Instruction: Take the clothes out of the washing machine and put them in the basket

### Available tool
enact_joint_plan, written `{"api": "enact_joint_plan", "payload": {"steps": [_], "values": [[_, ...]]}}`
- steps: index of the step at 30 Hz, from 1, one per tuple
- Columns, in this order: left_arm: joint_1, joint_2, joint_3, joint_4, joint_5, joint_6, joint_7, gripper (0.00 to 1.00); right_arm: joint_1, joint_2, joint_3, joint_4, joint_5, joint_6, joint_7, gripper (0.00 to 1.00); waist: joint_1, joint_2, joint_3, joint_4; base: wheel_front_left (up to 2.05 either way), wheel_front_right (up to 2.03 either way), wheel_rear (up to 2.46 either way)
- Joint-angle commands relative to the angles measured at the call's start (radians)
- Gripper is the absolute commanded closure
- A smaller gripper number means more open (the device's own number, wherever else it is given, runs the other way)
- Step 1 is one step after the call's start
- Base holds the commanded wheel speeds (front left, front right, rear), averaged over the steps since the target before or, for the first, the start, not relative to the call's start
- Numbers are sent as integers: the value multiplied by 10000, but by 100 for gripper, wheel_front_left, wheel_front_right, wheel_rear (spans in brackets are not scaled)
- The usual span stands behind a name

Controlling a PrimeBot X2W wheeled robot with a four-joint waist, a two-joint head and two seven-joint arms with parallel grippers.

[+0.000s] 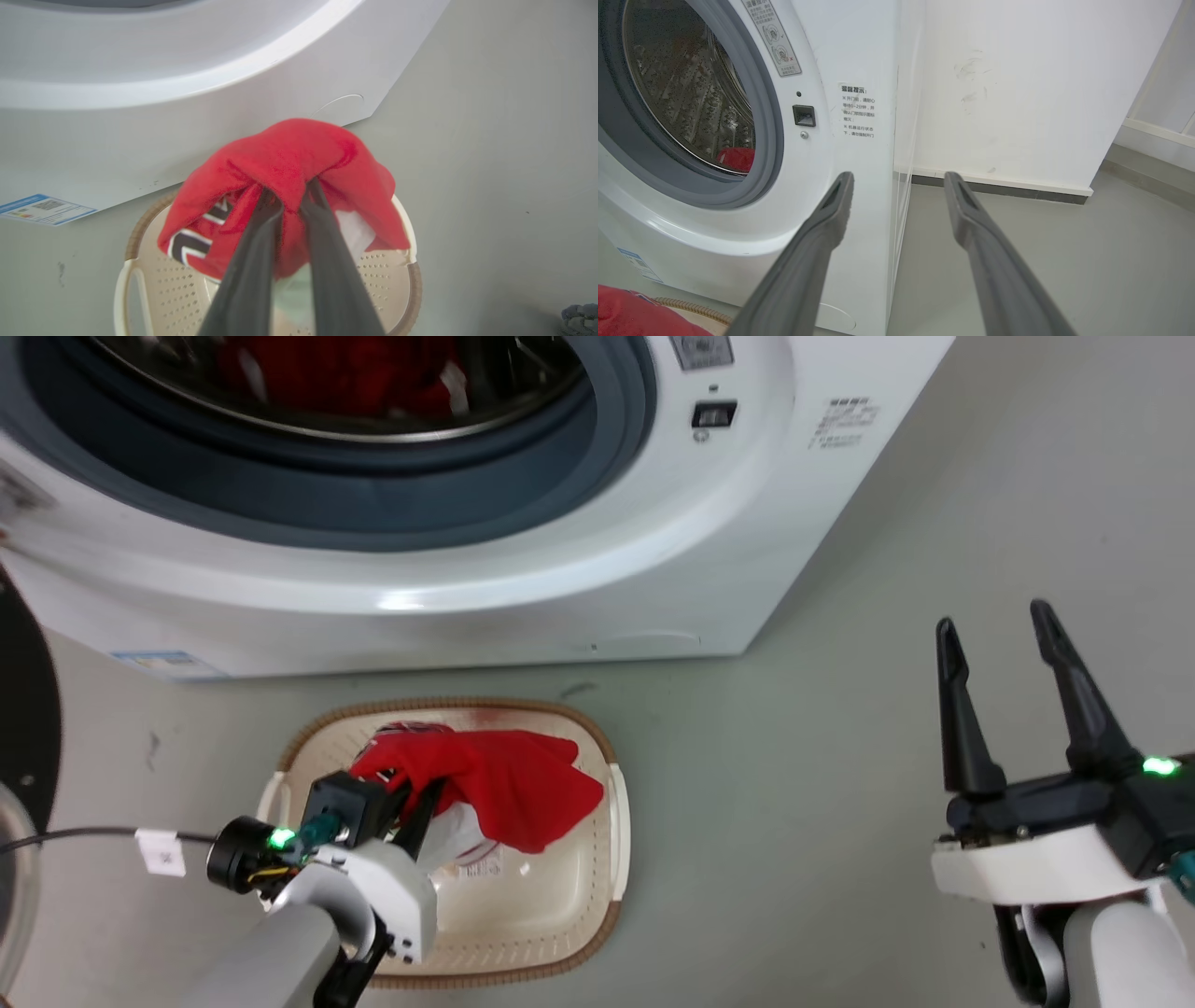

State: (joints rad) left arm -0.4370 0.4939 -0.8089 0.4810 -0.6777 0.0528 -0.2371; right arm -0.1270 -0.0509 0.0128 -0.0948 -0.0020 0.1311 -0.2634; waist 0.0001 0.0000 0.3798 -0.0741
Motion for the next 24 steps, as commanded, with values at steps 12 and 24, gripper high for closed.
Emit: {"api": "enact_joint_plan", "payload": {"steps": [12, 24], "values": [[-2782, -1833, -401, 5436, 242, -1313, 78, 100, -1334, 15, -280, -526, 137, -7, -22, 0, -1, 0, 3171, -455, 0, 0, 0], [-3481, -2644, -628, 7751, 43, -1641, 920, 100, -1719, 13, -399, -685, 233, -7, -22, 0, -1, 0, 4104, -591, 0, 0, 0]]}}
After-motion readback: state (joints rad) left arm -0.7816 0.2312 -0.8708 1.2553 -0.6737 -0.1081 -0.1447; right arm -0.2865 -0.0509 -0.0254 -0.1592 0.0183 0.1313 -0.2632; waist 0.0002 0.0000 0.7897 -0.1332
